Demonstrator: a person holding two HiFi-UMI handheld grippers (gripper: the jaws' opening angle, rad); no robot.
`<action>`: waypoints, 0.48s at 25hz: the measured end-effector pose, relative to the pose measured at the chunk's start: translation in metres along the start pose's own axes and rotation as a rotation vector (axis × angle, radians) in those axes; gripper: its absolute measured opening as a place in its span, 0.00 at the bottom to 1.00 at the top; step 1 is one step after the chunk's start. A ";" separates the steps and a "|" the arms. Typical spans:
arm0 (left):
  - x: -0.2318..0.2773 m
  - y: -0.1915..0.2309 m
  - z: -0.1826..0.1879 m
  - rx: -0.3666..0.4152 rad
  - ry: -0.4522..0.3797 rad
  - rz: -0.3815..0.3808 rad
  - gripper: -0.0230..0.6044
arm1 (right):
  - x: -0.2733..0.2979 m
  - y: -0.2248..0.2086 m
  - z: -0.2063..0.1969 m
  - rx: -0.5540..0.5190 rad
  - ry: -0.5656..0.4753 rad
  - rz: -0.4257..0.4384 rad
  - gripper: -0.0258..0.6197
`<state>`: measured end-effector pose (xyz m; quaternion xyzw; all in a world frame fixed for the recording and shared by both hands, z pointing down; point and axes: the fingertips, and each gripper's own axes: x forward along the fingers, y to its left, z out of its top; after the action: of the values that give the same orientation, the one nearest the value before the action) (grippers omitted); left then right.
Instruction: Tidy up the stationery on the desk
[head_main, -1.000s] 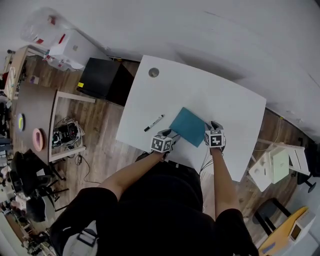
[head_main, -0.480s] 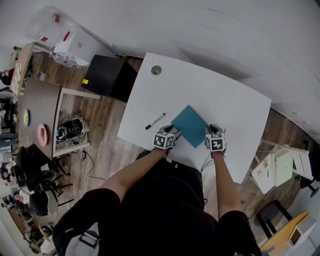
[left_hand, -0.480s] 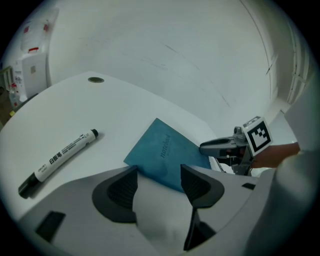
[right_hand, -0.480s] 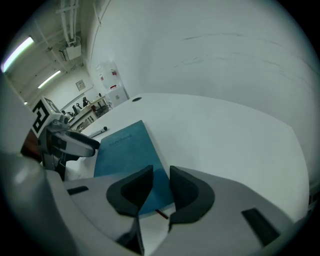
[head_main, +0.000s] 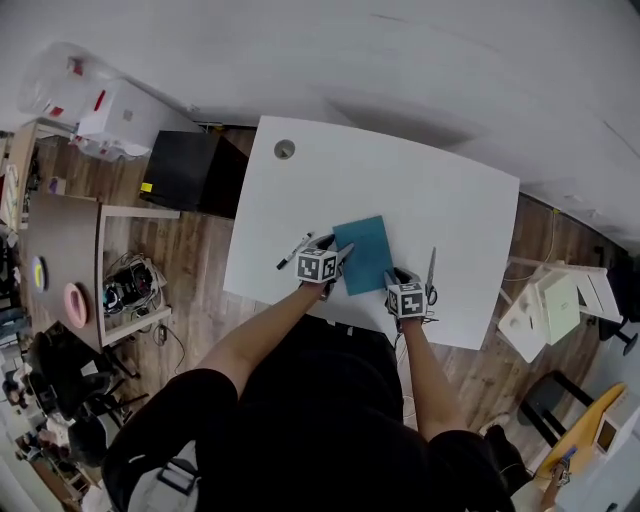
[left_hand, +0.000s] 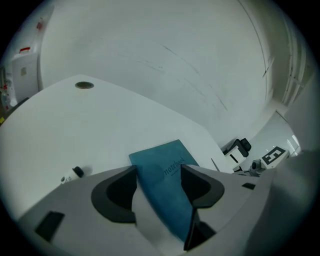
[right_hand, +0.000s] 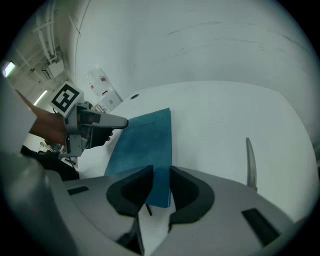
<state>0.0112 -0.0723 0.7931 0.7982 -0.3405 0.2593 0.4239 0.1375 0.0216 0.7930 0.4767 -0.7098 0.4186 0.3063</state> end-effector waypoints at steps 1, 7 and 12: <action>0.002 0.000 0.002 0.018 0.005 -0.005 0.46 | 0.000 0.005 -0.003 -0.001 0.014 0.005 0.22; 0.008 0.002 0.012 0.074 0.011 -0.038 0.46 | 0.001 0.015 -0.010 0.008 0.016 -0.010 0.22; -0.014 -0.006 0.000 0.061 0.017 -0.062 0.24 | -0.004 0.011 -0.013 0.065 -0.014 -0.056 0.22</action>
<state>0.0072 -0.0648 0.7802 0.8186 -0.3042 0.2629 0.4101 0.1292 0.0370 0.7923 0.5091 -0.6843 0.4292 0.2973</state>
